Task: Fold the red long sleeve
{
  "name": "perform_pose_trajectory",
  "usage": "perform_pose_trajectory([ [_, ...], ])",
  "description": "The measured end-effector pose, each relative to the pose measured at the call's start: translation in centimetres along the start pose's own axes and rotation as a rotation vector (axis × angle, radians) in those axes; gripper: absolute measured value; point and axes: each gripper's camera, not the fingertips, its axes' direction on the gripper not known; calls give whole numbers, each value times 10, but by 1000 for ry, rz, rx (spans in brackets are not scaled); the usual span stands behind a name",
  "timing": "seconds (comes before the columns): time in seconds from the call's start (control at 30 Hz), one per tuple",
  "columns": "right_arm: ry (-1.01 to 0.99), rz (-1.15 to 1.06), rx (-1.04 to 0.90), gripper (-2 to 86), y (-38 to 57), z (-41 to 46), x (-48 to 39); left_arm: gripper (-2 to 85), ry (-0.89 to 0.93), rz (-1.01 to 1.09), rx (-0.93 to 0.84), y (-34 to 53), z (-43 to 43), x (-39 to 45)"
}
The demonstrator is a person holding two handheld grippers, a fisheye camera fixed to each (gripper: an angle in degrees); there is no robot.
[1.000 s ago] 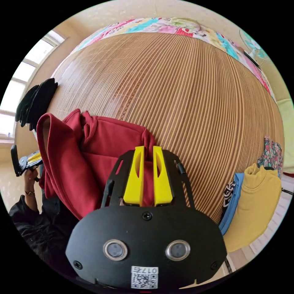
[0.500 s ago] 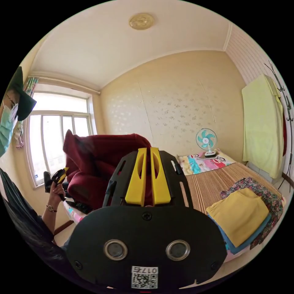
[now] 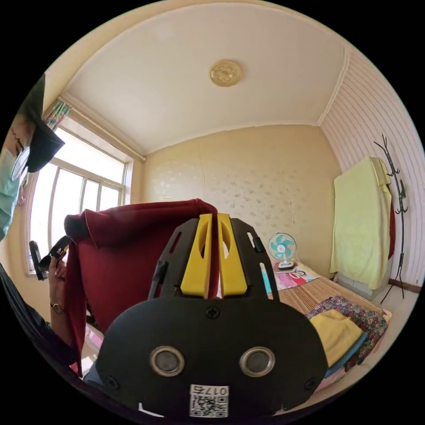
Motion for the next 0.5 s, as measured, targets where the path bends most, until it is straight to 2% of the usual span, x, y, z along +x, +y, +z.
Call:
perform_pose_trajectory([
  [0.03,22,0,-97,32,-6,44,7,23,-4,1,-65,-3,20,-7],
  [0.07,31,-2,-152,34,-8,70,12,29,-16,2,-214,-6,70,-24],
  [0.1,53,-8,-274,37,-9,131,23,37,-35,10,-377,-1,128,-44],
  [0.13,79,-26,-422,43,-2,205,35,43,-48,16,-465,5,160,-56],
  [0.2,129,-20,-632,58,34,313,58,80,-172,-17,-784,62,276,-115],
  [0.23,145,42,-775,65,70,369,73,79,-211,-67,-859,81,294,-130],
  [0.27,141,69,-852,66,88,388,77,77,-251,-157,-942,115,314,-151],
  [0.3,103,76,-939,66,120,408,76,59,-180,-185,-957,144,317,-155],
  [0.4,4,9,-919,62,192,401,51,65,-69,-145,-953,214,305,-132],
  [0.5,9,-9,-1098,65,290,394,38,70,17,-67,-1066,293,300,-93],
])
